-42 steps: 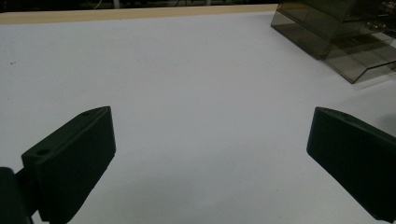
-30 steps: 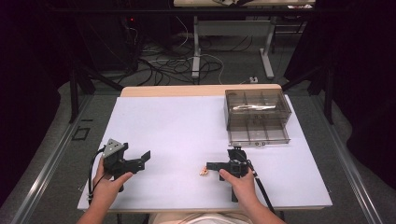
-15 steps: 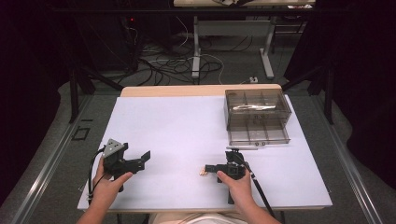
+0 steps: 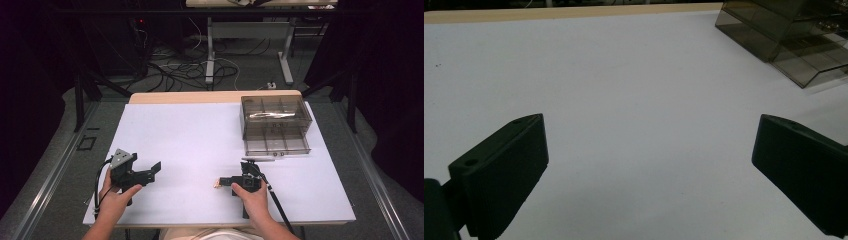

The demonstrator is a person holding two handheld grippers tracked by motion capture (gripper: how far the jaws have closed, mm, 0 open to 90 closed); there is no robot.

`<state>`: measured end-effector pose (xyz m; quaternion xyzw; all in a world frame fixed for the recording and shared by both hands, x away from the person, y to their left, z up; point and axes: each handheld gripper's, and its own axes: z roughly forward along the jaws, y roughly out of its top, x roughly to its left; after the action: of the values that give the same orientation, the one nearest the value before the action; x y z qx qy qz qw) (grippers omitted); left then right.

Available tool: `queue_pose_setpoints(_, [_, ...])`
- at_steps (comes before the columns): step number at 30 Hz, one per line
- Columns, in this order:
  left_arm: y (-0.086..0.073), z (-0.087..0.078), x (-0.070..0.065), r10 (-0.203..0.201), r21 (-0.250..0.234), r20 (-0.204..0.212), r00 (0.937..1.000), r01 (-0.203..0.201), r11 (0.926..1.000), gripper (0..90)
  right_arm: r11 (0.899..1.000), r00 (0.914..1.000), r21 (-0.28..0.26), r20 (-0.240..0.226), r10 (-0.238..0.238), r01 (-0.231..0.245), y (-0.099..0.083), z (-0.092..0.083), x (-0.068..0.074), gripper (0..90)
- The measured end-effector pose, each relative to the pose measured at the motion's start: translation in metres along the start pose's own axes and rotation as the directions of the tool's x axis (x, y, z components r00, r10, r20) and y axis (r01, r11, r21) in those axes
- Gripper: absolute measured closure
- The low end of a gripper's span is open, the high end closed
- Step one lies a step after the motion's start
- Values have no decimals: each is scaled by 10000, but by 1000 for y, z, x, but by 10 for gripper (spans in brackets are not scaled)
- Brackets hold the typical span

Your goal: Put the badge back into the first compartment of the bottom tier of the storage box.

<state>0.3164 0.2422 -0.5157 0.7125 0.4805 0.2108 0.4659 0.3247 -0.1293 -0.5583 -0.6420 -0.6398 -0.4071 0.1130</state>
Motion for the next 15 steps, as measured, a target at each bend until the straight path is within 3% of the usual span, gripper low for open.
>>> queue_pose_setpoints(3, [0,0,0,9,5,-3,10000,-9,10000,16,9999,9999,-50,43,-133,134,0,2,-1,734])
queue_pose_setpoints(7, [0,0,0,6,51,-22,10000,-6,10000,16,9996,9998,190,-50,185,-184,0,2,0,743])
queue_pose_setpoints(15, [0,0,0,2,23,-18,10000,-2,10000,17,9996,9998,203,-102,188,-186,-1,5,-2,762])
